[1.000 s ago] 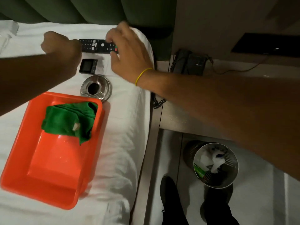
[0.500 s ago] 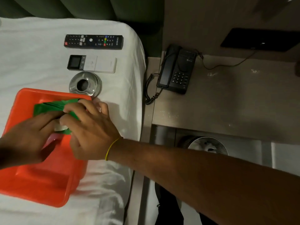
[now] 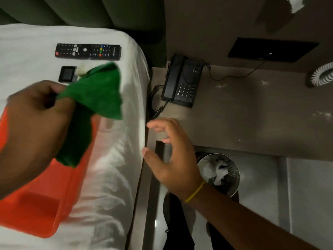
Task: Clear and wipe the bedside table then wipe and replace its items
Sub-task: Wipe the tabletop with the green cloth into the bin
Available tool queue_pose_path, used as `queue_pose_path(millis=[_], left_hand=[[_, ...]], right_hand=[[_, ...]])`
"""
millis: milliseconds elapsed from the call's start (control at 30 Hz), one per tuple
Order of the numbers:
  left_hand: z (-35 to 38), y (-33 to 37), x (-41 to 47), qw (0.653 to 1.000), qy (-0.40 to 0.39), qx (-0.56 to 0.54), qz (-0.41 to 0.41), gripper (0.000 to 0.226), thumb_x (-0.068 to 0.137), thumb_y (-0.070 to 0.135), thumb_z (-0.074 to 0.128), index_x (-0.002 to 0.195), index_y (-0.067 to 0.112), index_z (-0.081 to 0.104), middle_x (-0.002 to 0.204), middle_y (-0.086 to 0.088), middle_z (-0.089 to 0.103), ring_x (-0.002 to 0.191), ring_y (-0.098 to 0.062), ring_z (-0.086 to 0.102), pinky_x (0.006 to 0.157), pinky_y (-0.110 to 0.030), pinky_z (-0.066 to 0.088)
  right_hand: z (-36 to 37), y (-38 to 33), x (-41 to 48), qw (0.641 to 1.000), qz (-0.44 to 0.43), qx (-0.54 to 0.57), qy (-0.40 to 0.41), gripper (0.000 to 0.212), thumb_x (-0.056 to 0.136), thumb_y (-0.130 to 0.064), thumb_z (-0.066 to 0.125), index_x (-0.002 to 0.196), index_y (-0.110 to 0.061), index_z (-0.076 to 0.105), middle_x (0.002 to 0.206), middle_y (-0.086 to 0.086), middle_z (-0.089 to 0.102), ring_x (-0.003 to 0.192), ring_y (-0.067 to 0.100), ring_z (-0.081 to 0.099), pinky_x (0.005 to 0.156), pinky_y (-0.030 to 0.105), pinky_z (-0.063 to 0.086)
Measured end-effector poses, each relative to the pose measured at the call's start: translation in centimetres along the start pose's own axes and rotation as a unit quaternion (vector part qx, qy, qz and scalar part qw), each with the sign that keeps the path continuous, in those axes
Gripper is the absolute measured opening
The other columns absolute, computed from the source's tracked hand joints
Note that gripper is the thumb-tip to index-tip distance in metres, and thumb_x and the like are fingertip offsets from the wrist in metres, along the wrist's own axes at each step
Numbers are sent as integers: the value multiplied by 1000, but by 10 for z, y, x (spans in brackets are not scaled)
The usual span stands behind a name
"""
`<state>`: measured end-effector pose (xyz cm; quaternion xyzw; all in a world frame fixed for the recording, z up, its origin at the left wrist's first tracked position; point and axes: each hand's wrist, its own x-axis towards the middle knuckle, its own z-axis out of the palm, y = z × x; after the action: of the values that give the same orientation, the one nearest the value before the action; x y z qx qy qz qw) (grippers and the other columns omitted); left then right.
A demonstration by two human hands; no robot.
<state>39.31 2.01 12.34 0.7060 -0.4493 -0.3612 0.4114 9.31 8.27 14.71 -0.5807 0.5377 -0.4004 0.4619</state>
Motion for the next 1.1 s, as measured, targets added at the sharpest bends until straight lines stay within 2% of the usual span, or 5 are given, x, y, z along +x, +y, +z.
queue_pose_path(millis=[233,433,600,800,1100], left_hand=[[179,95,-121,942,-184,-190,-207,21,94,1,56,96,10,75,84,-17,77,72,-31,73,70,-39,62],[234,6,-126,980,-138,93,-110,12,102,14,61,111,14,68,83,4,69,73,-13,68,60,-19,58],[224,-66,-103,949,-97,243,-175,19,107,19,54,123,14,64,99,0,66,83,-15,65,64,-20,49],[217,-88,-64,943,-31,284,-171,25,105,21,54,124,11,67,112,-16,74,111,-36,70,94,-40,57],[229,-75,-59,947,-92,302,-60,23,109,27,49,128,20,60,106,2,68,96,-15,70,79,-32,63]], right_hand=[[-61,6,7,774,299,557,-35,34,81,-13,68,114,-9,73,117,13,74,108,30,70,103,49,53],[-65,100,15,844,418,315,118,21,91,-7,66,111,-11,71,116,15,75,97,32,74,83,46,61],[-41,165,62,946,233,-185,132,27,84,-4,59,109,-10,66,105,18,72,99,40,68,87,45,56],[41,213,77,896,124,-416,-91,85,79,-29,57,156,-17,24,167,1,22,154,34,18,120,61,19],[-58,265,10,799,-95,-523,-281,96,84,-11,54,159,-35,-1,169,-14,2,157,21,6,124,57,10]])
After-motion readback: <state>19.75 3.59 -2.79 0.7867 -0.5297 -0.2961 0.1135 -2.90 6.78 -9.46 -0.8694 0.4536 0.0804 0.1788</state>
